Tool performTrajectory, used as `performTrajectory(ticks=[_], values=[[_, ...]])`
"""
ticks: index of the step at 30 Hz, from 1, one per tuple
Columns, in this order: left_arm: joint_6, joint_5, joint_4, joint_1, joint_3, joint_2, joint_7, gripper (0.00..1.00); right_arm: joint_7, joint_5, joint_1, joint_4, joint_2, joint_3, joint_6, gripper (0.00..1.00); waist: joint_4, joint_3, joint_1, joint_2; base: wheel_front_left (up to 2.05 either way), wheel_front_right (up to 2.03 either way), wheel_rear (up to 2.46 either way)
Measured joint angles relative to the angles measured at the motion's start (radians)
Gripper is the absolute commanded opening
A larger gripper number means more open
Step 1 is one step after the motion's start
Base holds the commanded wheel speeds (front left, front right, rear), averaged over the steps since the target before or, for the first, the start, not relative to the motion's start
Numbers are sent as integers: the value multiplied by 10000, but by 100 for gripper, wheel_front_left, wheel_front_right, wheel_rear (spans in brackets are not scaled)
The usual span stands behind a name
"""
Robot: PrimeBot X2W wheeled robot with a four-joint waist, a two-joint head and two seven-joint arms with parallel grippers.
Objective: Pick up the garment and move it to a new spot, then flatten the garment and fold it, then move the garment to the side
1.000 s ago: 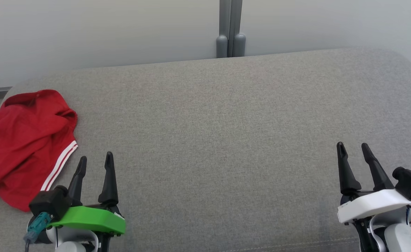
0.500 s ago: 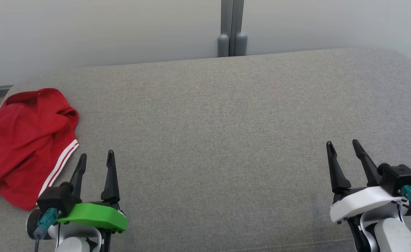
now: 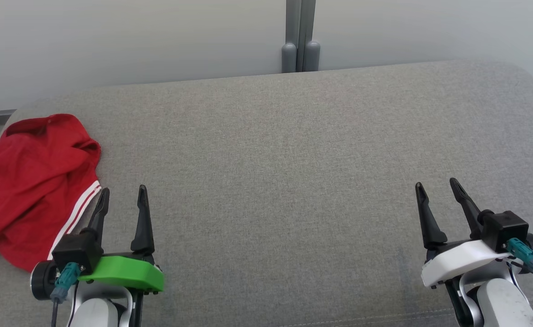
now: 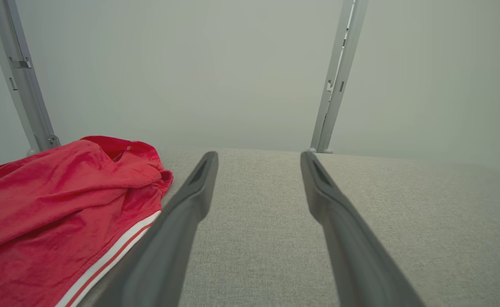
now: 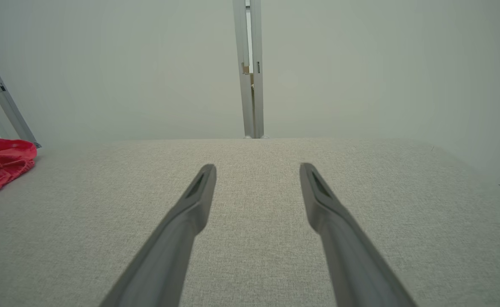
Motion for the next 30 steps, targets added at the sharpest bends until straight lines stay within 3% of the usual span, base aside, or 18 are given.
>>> performTrajectory(ticks=[12,30], values=[[19,1005,892,-415,8,-59,-201,100,-251,-610,-269,360,65,-61,2,100,10,-1,0,0,0,0,0],[86,832,1302,-417,-21,-119,-211,100,-257,-82,-258,393,157,-222,2,100,26,-30,0,0,0,0,0]])
